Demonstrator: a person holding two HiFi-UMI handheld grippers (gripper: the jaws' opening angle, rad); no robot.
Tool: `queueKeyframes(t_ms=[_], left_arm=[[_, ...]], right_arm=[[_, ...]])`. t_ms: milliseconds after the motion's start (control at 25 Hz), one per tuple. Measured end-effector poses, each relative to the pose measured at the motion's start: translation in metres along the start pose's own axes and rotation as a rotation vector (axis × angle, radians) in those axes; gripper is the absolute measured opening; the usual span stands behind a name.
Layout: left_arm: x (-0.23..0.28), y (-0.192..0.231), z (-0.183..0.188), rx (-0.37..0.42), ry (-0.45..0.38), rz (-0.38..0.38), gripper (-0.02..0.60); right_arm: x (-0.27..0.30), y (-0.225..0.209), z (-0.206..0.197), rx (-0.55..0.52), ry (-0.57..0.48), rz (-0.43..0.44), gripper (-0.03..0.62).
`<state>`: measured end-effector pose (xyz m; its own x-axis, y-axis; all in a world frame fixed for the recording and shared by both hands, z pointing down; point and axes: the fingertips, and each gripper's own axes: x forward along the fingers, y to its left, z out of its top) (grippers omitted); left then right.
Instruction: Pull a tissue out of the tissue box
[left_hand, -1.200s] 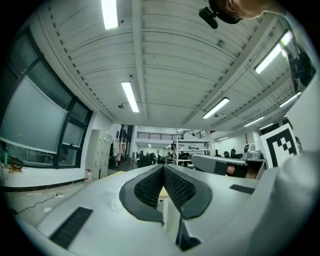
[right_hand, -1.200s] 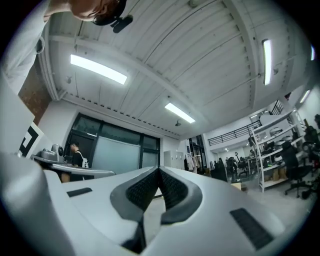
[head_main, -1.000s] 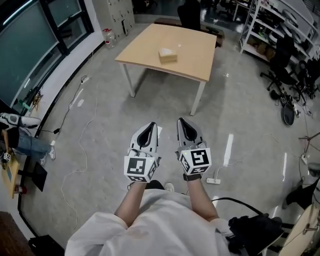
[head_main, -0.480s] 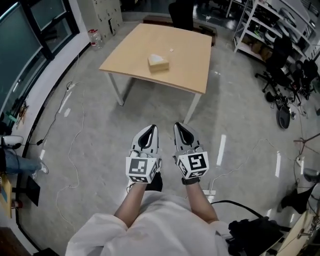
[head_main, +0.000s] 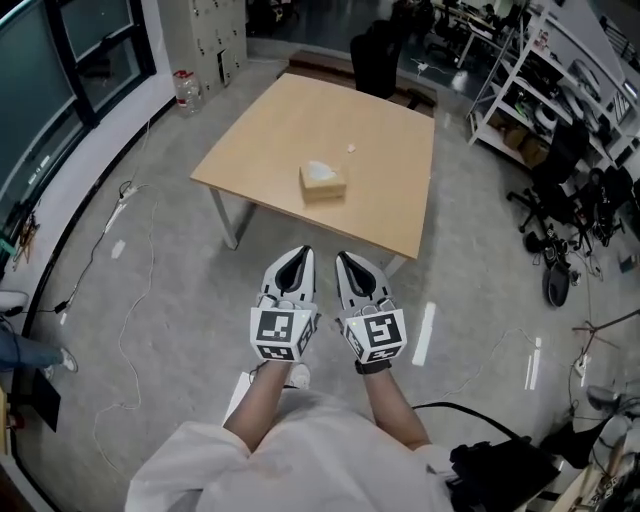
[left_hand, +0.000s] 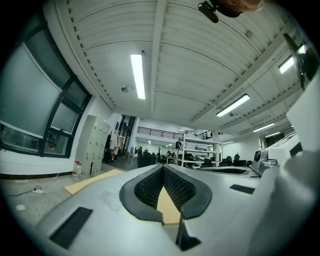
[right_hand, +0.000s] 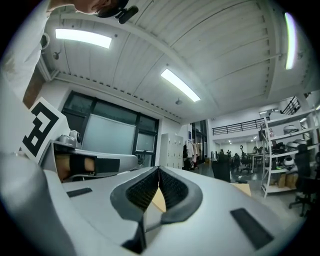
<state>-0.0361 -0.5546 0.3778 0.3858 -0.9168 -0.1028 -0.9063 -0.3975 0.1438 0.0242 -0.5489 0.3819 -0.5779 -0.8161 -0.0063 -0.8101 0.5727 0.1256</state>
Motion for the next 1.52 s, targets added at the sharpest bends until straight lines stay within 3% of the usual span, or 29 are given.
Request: queueKeyframes(t_ms=[280, 640, 1120, 1280, 1520], left_arm=[[0.052, 0.063, -0.015, -0.029, 0.040, 0.009, 0.000], [0.140, 0.085, -0.055, -0.057, 0.108, 0.004, 0.002], [0.310, 0.171, -0.023, 0.019, 0.072, 0.110, 0.002], [0.364, 0.190, -0.038, 0.013, 0.097, 0.123, 0.002], [0.419, 0.209, -0.082, 0.008, 0.167, 0.141, 0.002]], right_arm=[[0.070, -0.031, -0.018, 0.022, 0.029, -0.043, 0.005], [0.142, -0.103, -0.058, 0.055, 0.088, -0.048, 0.005], [0.320, -0.233, -0.032, 0.070, 0.005, 0.024, 0.005], [0.365, -0.272, -0.060, 0.114, 0.066, 0.041, 0.005], [0.420, -0.291, -0.126, 0.124, 0.237, 0.168, 0.005]])
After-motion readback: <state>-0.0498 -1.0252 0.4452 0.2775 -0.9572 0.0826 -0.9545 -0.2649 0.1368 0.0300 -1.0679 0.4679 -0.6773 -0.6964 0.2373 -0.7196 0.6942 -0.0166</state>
